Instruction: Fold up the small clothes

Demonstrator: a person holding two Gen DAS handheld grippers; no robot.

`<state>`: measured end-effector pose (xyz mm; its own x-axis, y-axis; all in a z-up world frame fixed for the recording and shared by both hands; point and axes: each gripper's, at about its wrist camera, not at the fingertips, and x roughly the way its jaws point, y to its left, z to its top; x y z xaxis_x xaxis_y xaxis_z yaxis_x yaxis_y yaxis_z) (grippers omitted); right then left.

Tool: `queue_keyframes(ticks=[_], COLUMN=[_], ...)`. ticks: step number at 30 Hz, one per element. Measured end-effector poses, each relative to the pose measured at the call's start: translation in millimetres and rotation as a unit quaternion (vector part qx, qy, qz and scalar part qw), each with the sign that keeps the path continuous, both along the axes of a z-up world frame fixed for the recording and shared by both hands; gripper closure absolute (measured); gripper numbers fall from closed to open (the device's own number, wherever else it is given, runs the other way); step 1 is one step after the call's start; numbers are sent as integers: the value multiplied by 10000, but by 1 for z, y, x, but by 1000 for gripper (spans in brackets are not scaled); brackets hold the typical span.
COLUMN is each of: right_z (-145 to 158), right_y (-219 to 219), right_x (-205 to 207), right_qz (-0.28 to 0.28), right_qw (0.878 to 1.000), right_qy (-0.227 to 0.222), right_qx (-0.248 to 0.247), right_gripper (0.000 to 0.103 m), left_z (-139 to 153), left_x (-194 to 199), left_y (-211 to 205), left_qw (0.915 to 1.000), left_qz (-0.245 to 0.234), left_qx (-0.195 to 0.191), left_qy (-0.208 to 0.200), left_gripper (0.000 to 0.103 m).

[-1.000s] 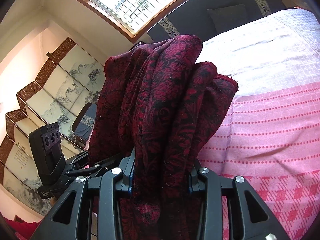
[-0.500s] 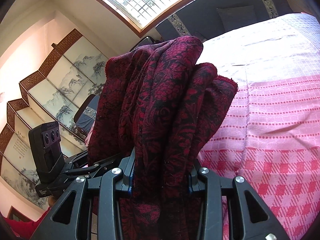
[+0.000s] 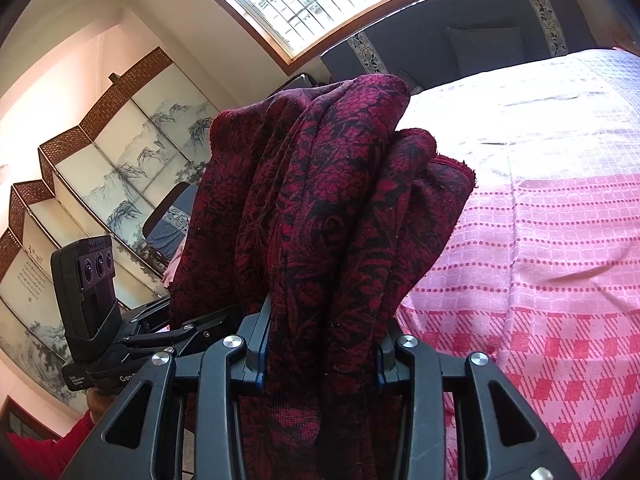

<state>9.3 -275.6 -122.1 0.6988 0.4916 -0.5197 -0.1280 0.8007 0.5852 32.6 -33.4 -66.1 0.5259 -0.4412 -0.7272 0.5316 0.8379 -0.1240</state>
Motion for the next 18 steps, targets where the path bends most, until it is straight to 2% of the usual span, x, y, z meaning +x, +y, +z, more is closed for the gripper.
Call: queue_keyframes(ticks=[10,18], right_z=[4,6], right_y=[12,10], right_x=[11,13], right_qz=[54,2], right_qw=[9988,9980], right_qy=[-119,-158], right_qx=[-470,-613], right_gripper=[68,68], left_z=[0,4], left_x=[4,10], left_y=[2,-2], left_qw=[9999,9999], left_qz=[93,82], left_qx=[-64,-107], left_qy=[-44,-107], left_gripper=[44,44])
